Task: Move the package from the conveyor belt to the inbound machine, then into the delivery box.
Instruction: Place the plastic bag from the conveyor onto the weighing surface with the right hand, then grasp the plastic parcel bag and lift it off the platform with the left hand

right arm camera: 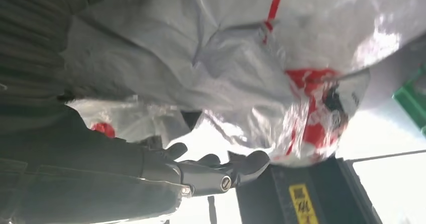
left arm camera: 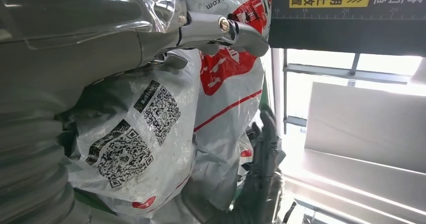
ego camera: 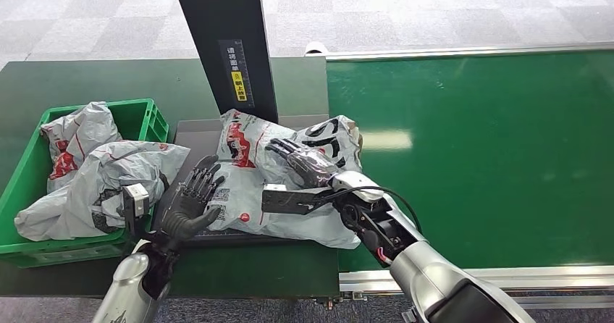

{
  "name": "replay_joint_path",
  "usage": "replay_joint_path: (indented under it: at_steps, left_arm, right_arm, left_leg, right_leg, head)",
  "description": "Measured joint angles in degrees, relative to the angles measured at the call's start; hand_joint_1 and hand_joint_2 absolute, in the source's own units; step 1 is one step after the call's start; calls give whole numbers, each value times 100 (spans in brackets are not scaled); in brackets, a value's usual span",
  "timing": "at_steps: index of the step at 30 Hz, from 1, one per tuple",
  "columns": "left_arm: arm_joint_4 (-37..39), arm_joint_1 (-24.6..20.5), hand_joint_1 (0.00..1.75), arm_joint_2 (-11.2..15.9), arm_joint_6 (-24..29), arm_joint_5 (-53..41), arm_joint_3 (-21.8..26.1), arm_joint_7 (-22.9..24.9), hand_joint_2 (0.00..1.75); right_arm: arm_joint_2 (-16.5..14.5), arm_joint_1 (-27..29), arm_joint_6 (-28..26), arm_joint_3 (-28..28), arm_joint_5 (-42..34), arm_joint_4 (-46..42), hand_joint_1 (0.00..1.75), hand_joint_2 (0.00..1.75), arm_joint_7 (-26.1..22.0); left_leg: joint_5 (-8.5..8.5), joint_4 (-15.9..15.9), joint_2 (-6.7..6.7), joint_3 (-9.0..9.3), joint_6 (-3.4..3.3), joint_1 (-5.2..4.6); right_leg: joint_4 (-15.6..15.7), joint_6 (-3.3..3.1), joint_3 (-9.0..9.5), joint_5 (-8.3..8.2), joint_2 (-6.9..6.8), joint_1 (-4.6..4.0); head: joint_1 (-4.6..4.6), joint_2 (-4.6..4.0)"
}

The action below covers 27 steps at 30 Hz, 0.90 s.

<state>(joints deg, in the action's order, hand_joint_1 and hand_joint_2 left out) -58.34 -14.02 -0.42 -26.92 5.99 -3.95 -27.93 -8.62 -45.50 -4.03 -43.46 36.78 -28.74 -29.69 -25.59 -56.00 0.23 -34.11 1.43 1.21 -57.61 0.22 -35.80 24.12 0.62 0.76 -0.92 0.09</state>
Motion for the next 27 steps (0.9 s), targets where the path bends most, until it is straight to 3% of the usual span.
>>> replay_joint_path:
  at_steps: [7, 15, 21, 27]
  left_arm:
    - [0, 7, 0, -9, -1, 0, -2, 0, 175]
    - [-16, 72, 0, -33, -21, 86, -3, -39, 175]
    - [-175, 172, 0, -44, 49, -44, -43, 14, 175]
    - [-306, 50, 0, -27, 76, -464, -388, 138, 175]
  right_arm:
    - [14, 191, -520, 472, -743, -389, 0, 175, -228]
    - [14, 419, -121, 1216, -1931, -875, 0, 175, -495]
    - [-49, 427, -85, 1704, -2894, -974, 0, 175, -269]
    - [-68, 418, 52, 1944, -3556, -968, 0, 175, -241]
  left_leg:
    - [0, 0, 0, 0, 0, 0]
    - [0, 0, 0, -1, 0, 0]
    - [0, 0, -1, -1, 0, 0]
    - [0, -1, -5, -1, 0, 0]
  right_leg:
    - [0, 0, 0, 0, 0, 0]
    - [0, 0, 0, 0, 0, 0]
    - [0, 0, 0, 0, 0, 0]
    - [0, 0, 0, 0, -1, 0]
  head:
    - [-1, 0]
    - [-1, 0]
    - [0, 0]
    - [0, 0]
